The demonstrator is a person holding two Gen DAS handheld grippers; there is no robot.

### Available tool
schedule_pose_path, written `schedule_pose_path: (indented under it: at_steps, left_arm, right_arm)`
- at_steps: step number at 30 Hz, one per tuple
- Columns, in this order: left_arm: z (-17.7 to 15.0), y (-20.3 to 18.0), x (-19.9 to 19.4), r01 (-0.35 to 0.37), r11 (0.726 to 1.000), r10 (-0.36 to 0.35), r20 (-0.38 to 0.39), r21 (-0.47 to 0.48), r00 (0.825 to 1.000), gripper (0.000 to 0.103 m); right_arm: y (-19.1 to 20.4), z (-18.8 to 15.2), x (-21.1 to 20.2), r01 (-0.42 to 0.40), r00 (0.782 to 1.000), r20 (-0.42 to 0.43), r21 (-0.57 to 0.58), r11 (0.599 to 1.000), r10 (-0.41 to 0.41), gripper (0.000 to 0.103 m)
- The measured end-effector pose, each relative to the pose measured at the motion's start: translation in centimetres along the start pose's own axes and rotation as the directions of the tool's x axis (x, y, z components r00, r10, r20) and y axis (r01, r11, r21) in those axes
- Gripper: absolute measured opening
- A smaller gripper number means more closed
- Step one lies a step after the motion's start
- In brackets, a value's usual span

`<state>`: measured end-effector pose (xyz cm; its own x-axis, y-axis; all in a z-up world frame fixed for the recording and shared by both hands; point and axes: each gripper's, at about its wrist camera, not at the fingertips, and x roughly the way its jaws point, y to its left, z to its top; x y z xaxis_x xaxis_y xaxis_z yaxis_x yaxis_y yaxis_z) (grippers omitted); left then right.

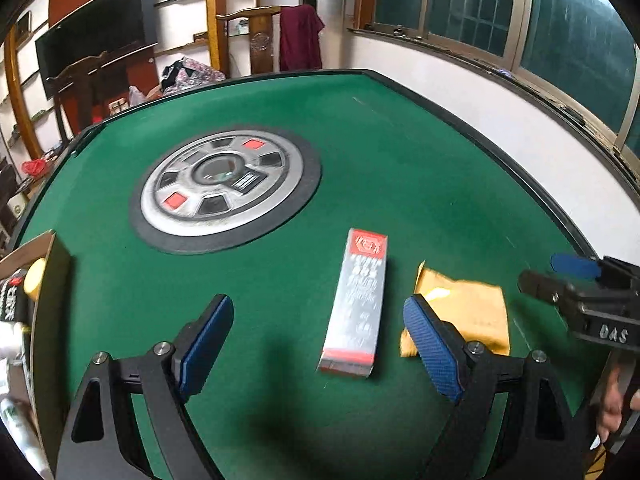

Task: Organize objects
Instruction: 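Grasp the red-and-white box with the left tool, then grasp the yellow snack packet with right tool while left tool lifts the box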

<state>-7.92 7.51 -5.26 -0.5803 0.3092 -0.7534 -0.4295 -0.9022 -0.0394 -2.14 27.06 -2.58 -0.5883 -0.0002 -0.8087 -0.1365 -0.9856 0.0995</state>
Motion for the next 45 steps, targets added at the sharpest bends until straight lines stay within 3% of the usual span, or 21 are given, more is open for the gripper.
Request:
schedule_pose_path:
  at_steps: [3, 5, 8, 12, 14, 21, 26, 32, 37, 40, 42, 45]
  left_arm:
    - [0.4, -0.6, 1.6, -0.009, 1.0, 0.01, -0.036, 0.021, 0.999, 0.081]
    - [0.6, -0.8, 2.8, 0.002, 1.0, 0.0, -0.076, 0.023, 0.997, 0.059]
    - [0.7, -0.9, 3.5, 0.008, 1.0, -0.007, -0.094, 0.014, 0.996, 0.041]
    - [0.6, -1.0, 3.8, 0.002, 1.0, -0.002, -0.089, 0.003, 0.996, 0.035]
    - [0.5, -0.8, 3.5, 0.003, 1.0, -0.003, -0.089, -0.004, 0.996, 0.026]
    - [-0.5, 1.1, 1.8, 0.003, 0.997, -0.01, -0.096, -0.075, 0.995, 0.026]
    - [-1.5, 1.7, 0.2, -0.012, 0.996, 0.004, -0.084, -0.091, 0.996, 0.026]
    - [-2.6, 2.6, -1.7, -0.036, 0.994, 0.03, -0.064, -0.105, 0.998, 0.027]
    - [-3.4, 3.3, -2.3, -0.062, 0.991, 0.055, -0.066, -0.121, 0.996, 0.027]
    - [-3.8, 3.9, -1.7, -0.07, 0.987, 0.057, -0.091, -0.145, 0.994, 0.027]
    - [-4.0, 4.2, -1.2, -0.067, 0.985, 0.049, -0.11, -0.162, 0.993, 0.027]
    - [-4.1, 4.1, -1.0, -0.073, 0.985, 0.056, -0.11, -0.159, 0.992, 0.028]
  right_arm:
    - [-0.4, 0.0, 0.2, -0.003, 1.0, -0.007, 0.013, 1.0, 0.003, 0.08]
    - [-0.6, -0.1, 0.2, -0.005, 1.0, -0.011, 0.02, 1.0, 0.005, 0.081]
    - [-1.0, -0.2, 0.2, -0.001, 1.0, -0.012, 0.025, 1.0, 0.001, 0.081]
    - [-1.2, -0.1, 0.3, -0.003, 1.0, -0.016, 0.029, 1.0, 0.003, 0.081]
    - [-1.0, -0.1, 0.4, -0.005, 1.0, -0.019, 0.017, 1.0, 0.005, 0.082]
    - [2.3, 0.5, 1.5, -0.061, 0.997, -0.058, -0.134, 0.989, 0.054, 0.084]
    - [4.7, 1.5, 2.3, -0.159, 0.985, -0.107, -0.214, 0.964, 0.139, 0.084]
    - [6.0, 2.6, 1.1, -0.181, 0.983, -0.053, -0.247, 0.952, 0.174, 0.087]
    - [9.6, 2.1, 2.4, -0.22, 0.975, -0.093, -0.421, 0.88, 0.2, 0.09]
    - [11.4, 1.7, 4.0, -0.242, 0.97, -0.138, -0.461, 0.854, 0.201, 0.09]
    - [12.1, 1.5, 5.0, -0.239, 0.97, -0.156, -0.476, 0.847, 0.186, 0.088]
    - [12.7, 1.2, 5.9, -0.228, 0.971, -0.172, -0.477, 0.849, 0.165, 0.077]
